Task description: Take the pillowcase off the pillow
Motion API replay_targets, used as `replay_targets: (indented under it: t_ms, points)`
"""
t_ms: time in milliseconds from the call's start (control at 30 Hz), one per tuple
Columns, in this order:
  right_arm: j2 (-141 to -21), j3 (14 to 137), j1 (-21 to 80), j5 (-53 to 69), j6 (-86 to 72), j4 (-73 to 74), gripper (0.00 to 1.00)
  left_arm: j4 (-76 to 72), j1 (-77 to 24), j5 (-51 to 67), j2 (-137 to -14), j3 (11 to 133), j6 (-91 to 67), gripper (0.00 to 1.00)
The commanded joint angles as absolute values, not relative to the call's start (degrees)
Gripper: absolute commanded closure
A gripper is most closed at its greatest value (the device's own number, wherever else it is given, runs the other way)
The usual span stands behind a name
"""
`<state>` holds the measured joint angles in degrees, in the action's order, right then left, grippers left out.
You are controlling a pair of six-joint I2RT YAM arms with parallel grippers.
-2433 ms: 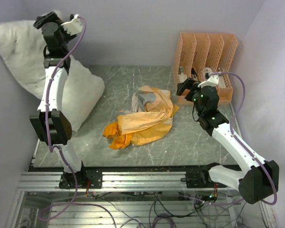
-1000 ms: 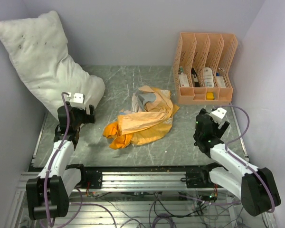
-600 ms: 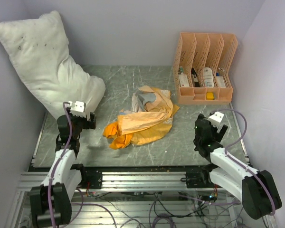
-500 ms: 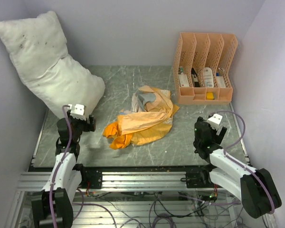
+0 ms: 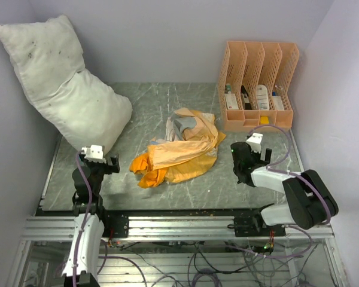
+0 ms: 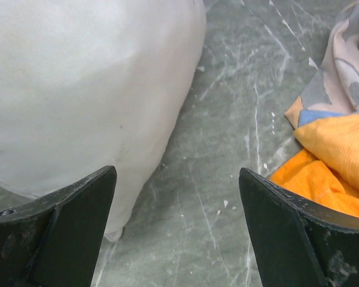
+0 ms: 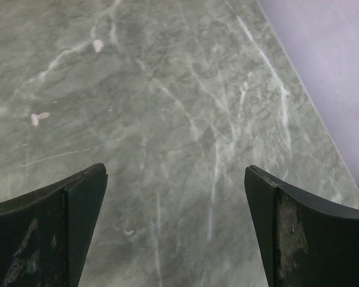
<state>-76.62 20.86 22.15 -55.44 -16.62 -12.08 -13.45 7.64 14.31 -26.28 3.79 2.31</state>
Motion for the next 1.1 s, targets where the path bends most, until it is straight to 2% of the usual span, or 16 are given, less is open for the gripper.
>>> replay_targets:
  t_ms: [0, 133, 233, 267, 300, 333, 367, 400, 433, 533, 633, 733, 800, 867, 1000, 1067]
  points:
    - [-78.5, 22.6, 23.9, -54.2, -16.8, -9.0, 0.0, -12.9, 8.0, 12.4, -21.6, 2.0, 1.2, 0.05]
    - [-81.1, 22.8, 24.6, -49.0, -11.1, -12.2, 0.0, -15.3, 8.0, 14.8, -27.9, 3.3, 2.8, 0.05]
    - [-85.8, 26.7, 24.9, -60.6, -20.5, -4.2, 0.0, -12.2, 8.1, 15.7, -21.7, 2.3, 2.8, 0.05]
    - [-86.6, 27.5, 24.8, -65.8, -26.2, -1.2, 0.06, -11.2, 8.1, 16.1, -20.1, 2.0, 2.9, 0.05]
    - [-86.4, 26.7, 24.9, -68.7, -26.3, -3.2, 0.32, -10.5, 8.1, 15.8, -19.2, 1.9, 2.8, 0.05]
    - [-85.5, 26.0, 24.4, -67.4, -25.4, -4.6, 0.48, -10.4, 8.0, 15.9, -18.9, 1.9, 2.9, 0.05]
    - [-83.8, 24.5, 24.2, -66.4, -22.5, -7.8, 0.72, -10.6, 8.0, 16.4, -19.3, 1.9, 3.2, 0.05]
    - [-81.6, 23.3, 24.2, -65.4, -21.9, -8.7, 0.3, -11.1, 8.1, 16.8, -20.1, 2.0, 3.4, 0.05]
    - [-78.9, 21.6, 24.4, -66.1, -21.6, -10.1, 0.04, -11.7, 8.0, 16.9, -21.2, 2.2, 3.5, 0.05]
    - [-65.5, 15.3, 24.7, -65.3, -23.2, -11.6, 0.0, -14.4, 8.0, 17.5, -25.9, 3.0, 3.8, 0.05]
    - [-46.0, 3.5, 24.4, -51.5, -9.1, -24.5, 0.0, -14.0, 8.1, 17.5, -25.9, 2.9, 3.8, 0.05]
    - [-27.1, -3.2, 24.1, -42.1, -4.1, -22.5, 0.0, -12.6, 8.0, 18.1, -22.9, 2.4, 4.0, 0.05]
    - [-20.9, -6.4, 24.1, -40.7, -1.9, -22.9, 0.0, -12.8, 8.1, 19.4, -23.3, 2.5, 4.6, 0.05]
    - [-19.7, -6.6, 24.0, -39.3, -1.4, -22.0, 0.0, -13.6, 8.0, 19.8, -25.2, 2.8, 4.7, 0.05]
    - [-29.0, -4.8, 24.0, -41.0, -3.1, -25.3, 0.0, -13.4, 8.0, 19.6, -24.5, 2.7, 4.7, 0.05]
    - [-28.5, -4.8, 24.0, -40.8, -3.0, -25.3, 0.0, -13.0, 8.0, 19.8, -24.0, 2.6, 4.7, 0.05]
